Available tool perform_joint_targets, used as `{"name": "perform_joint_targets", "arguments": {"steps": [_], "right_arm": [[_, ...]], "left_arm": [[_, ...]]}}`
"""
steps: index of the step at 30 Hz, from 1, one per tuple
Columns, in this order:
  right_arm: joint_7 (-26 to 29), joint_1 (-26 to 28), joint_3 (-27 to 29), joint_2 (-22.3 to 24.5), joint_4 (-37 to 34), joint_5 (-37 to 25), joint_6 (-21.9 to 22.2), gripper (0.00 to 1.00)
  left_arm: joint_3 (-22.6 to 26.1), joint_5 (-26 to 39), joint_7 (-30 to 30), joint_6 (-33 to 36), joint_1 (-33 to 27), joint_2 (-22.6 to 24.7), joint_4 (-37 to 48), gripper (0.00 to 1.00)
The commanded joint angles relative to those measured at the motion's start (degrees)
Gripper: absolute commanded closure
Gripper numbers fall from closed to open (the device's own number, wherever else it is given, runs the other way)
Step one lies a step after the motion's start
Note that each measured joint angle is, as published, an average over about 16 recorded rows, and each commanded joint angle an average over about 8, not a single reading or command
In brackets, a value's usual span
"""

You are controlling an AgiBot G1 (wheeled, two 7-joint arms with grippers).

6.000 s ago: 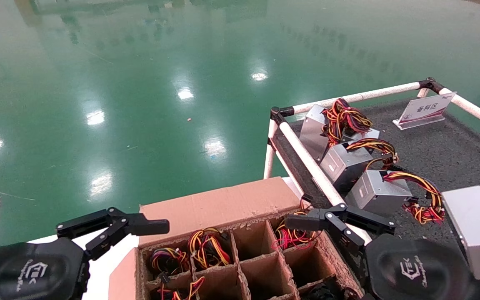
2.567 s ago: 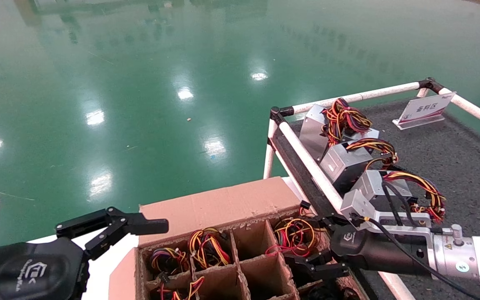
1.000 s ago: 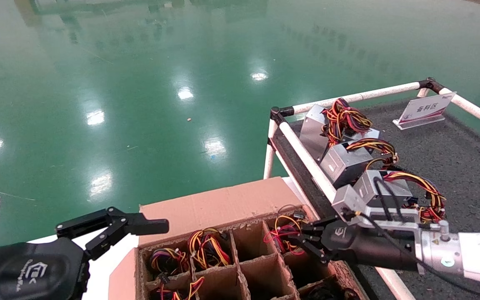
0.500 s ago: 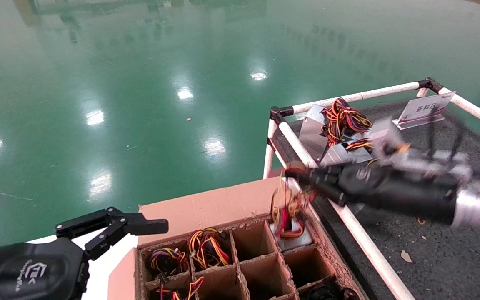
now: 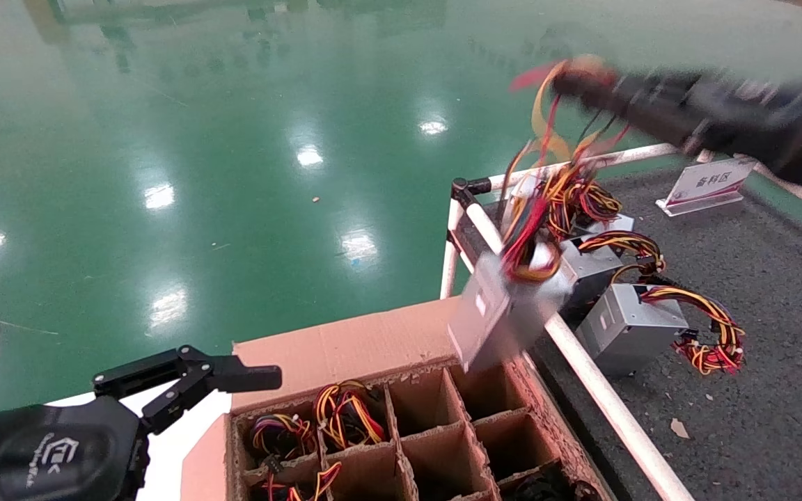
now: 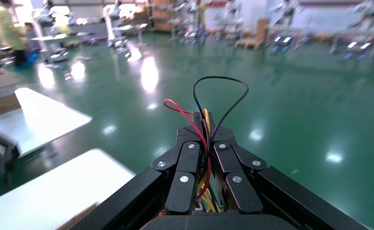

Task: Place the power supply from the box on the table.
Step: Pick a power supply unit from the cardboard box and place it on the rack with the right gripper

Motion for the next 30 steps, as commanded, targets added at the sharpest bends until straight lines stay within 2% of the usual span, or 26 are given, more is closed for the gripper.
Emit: {"name": "perform_joint_targets", "arguments": {"steps": [1,6,11,20,30], "right_arm": [[2.3,1.0,0.9,1.3,2.4,0.7,1.3,1.00],[5.4,5.7,2.2,4.0,4.4,0.0,5.1,1.00],[5.6,10.8,2.4,6.3,2.7,-2.8,8.2,1.00],[-0.2,17.0,0.9,9.4,-6.2,-8.6,8.1,1.00],[-7.3,19.1,0.2,12.0,-16.9,-11.2,6.8,1.00]], "left_arm": [[0.0,0.0,0.0,0.0,0.0,0.0,0.0,0.00],[0.0,0.0,0.0,0.0,0.0,0.0,0.0,0.00],[0.0,0.0,0.0,0.0,0.0,0.0,0.0,0.00],[0.0,0.0,0.0,0.0,0.0,0.0,0.0,0.00],[0.0,0.0,0.0,0.0,0.0,0.0,0.0,0.00]]}}
